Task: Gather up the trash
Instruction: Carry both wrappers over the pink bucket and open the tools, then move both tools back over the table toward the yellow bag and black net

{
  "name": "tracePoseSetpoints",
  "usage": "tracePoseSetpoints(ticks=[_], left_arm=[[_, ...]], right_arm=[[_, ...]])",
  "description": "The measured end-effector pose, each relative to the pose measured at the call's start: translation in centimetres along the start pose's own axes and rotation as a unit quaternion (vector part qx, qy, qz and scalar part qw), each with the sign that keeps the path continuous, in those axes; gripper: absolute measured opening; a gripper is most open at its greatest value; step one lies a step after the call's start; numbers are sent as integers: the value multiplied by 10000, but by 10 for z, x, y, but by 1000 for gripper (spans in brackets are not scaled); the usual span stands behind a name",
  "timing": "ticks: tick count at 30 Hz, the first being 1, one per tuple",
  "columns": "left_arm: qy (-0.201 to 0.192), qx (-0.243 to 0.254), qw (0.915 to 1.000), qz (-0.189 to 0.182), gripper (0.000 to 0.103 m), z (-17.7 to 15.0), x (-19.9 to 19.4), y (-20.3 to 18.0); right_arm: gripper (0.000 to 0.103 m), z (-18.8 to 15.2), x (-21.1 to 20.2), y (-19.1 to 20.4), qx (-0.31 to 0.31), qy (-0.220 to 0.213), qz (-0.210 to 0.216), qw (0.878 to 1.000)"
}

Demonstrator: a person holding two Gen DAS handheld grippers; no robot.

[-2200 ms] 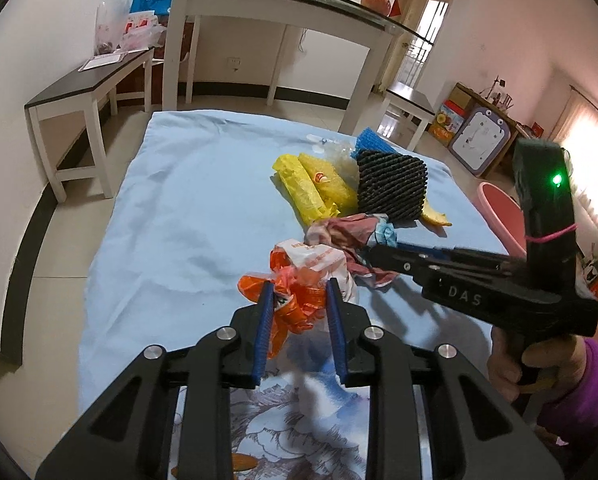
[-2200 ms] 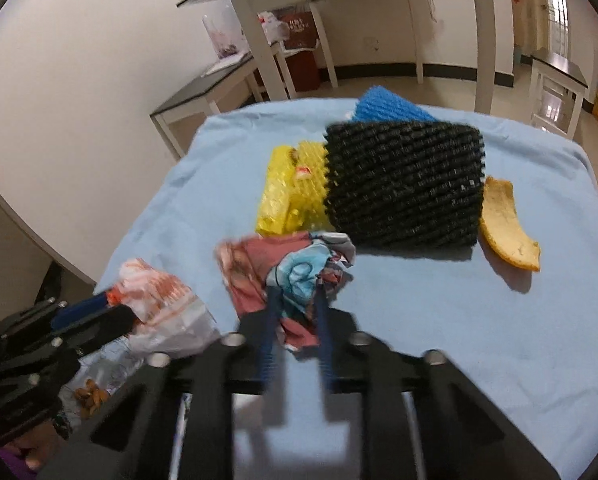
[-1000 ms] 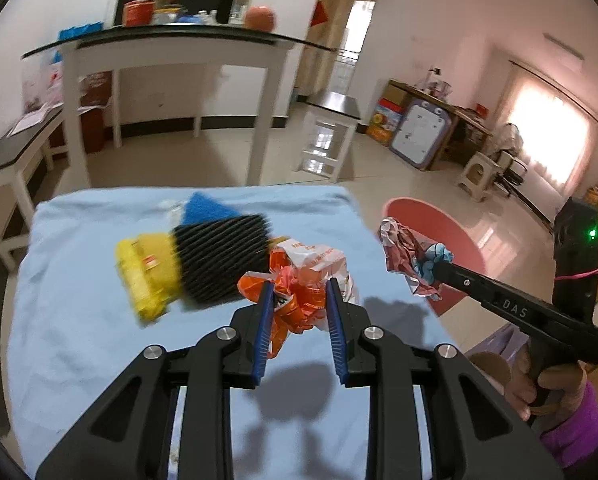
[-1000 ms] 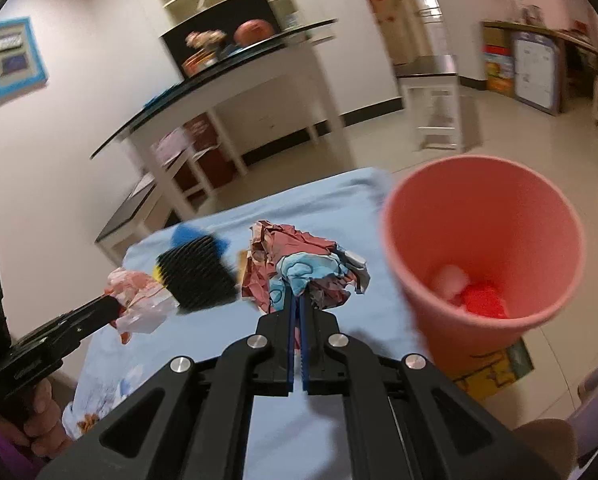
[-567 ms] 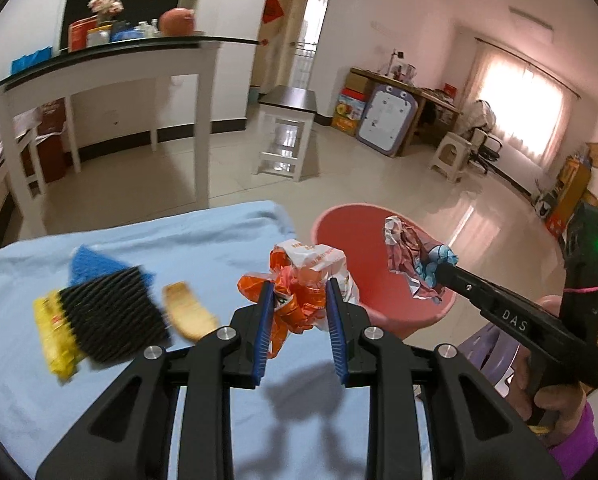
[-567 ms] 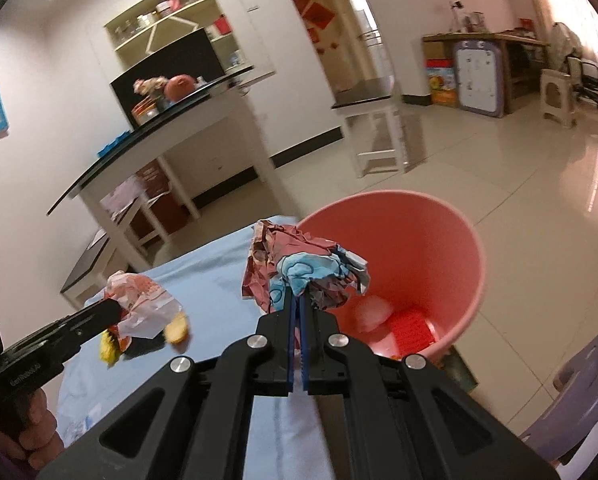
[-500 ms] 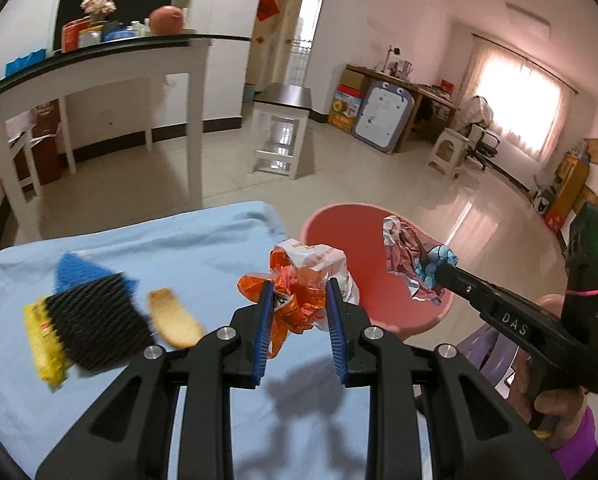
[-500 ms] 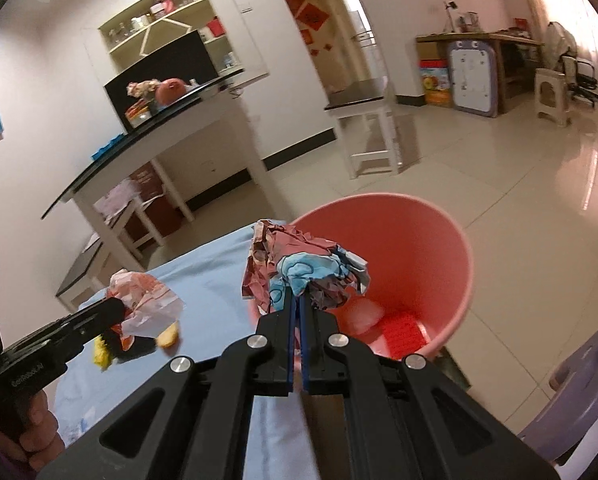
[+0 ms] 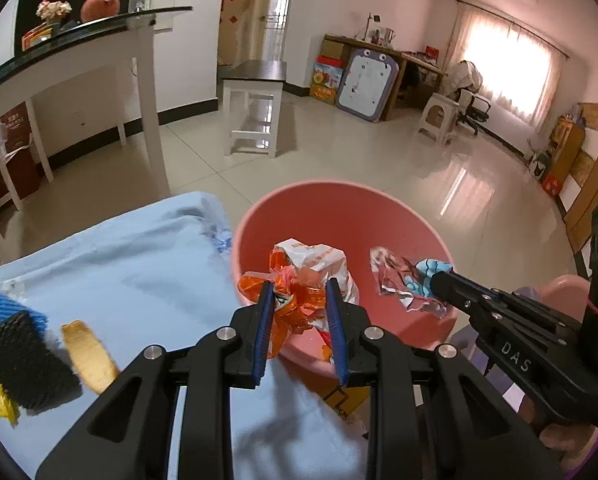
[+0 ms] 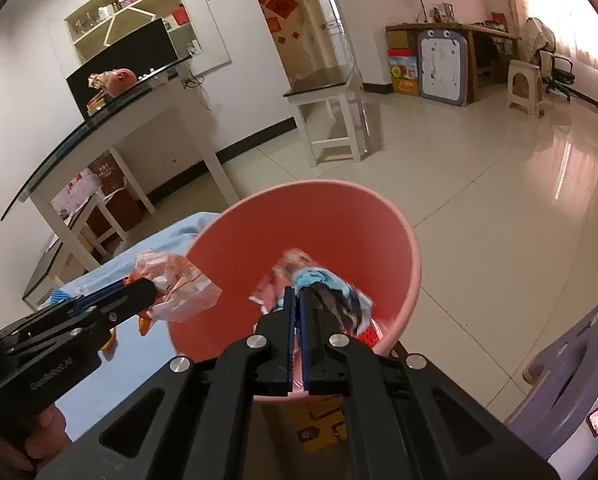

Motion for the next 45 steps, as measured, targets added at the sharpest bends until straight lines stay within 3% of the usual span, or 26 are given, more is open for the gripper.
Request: tracePoseSetpoints(ticks=[12, 16, 23, 34, 45], left_arm=[[170, 42, 9997, -171, 30, -1, 23, -8], [176, 1, 9997, -176, 40, -1, 19, -6], [165, -129, 9996, -185, 41, -3, 10, 2], [-165, -283, 9993, -193, 41, -1, -34, 15], [-501, -546, 9972, 52, 41, -17, -102, 58]], right_arm=[[7, -4, 11, -2, 17, 100, -85, 9999], [29, -4, 9, -3, 35, 81, -122, 9999], [41, 1, -2, 0, 42, -50, -144, 9999], [46, 3, -32, 18, -77, -218, 32, 9997], [49, -11, -60, 61, -186, -234, 545, 9981]])
Point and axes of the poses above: each gripper's, at about its wrist camera, not at the fingertips, and x roughly the way its jaws point, y to its left, z to its top, the point moved 4 cm from there along x, roughly the way its jaws point, and after that the axes turned 5 degrees about -y, right-handed, at the moved point
